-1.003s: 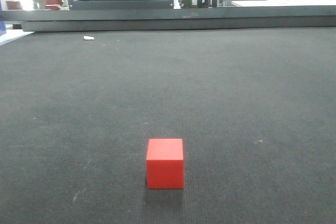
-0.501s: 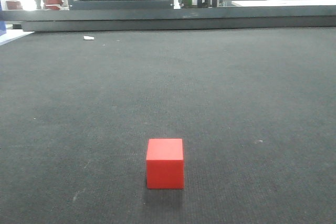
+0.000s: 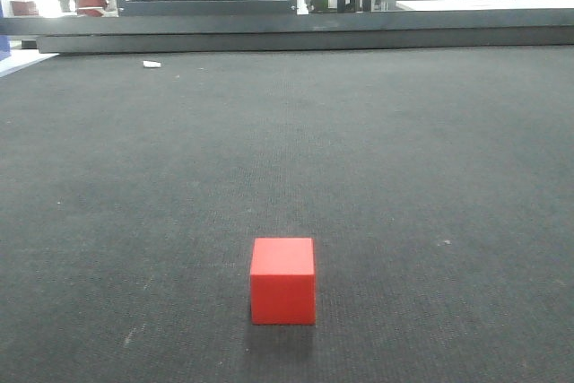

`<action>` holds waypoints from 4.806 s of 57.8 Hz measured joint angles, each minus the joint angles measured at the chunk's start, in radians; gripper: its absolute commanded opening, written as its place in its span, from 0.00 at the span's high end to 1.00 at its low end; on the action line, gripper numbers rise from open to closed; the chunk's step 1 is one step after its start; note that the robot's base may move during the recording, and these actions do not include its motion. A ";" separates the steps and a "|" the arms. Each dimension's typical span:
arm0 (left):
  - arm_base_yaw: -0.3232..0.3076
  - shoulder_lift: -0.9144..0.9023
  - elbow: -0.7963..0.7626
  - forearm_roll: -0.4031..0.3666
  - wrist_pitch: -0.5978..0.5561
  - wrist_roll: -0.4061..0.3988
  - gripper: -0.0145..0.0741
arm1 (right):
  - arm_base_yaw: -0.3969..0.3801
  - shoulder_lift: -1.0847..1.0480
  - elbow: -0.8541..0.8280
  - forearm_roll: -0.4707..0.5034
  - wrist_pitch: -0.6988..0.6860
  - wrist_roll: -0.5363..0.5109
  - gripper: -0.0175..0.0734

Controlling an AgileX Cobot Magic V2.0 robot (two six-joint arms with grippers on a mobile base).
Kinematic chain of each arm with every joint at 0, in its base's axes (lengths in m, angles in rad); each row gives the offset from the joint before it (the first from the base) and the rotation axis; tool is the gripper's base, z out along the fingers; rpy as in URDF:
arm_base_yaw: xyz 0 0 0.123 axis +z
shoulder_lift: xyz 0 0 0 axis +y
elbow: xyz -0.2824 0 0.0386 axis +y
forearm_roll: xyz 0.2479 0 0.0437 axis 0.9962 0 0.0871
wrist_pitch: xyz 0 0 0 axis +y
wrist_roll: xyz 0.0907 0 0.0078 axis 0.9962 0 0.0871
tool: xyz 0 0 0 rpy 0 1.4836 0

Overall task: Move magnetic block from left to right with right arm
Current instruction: 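Lower the right gripper toward the red cube on the table, then position the open right gripper around the red cube, then close the right gripper on the red cube and lift it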

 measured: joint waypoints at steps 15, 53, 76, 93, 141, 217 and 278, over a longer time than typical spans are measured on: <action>0.000 0.000 0.000 0.000 0.000 0.000 0.98 | 0.000 0.217 -0.163 0.000 0.145 0.000 0.76; 0.000 0.000 0.000 0.000 0.000 0.000 0.98 | 0.363 0.887 -0.466 -0.217 0.354 0.566 0.64; 0.000 0.000 0.000 0.000 0.000 0.000 0.98 | 0.634 1.225 -0.821 -0.213 0.788 0.806 0.15; 0.000 0.000 0.000 0.000 0.000 0.000 0.98 | 0.769 1.483 -1.059 -0.157 0.945 0.922 0.15; 0.000 0.000 0.000 0.000 0.000 0.000 0.98 | 0.928 1.791 -1.250 -0.081 0.876 0.956 0.15; 0.000 0.000 0.000 0.000 0.000 0.000 0.98 | 0.887 1.633 -1.069 -0.115 0.755 0.952 0.48; 0.000 0.000 0.000 0.000 0.000 0.000 0.98 | 0.030 0.431 -0.304 -0.052 0.303 0.105 0.48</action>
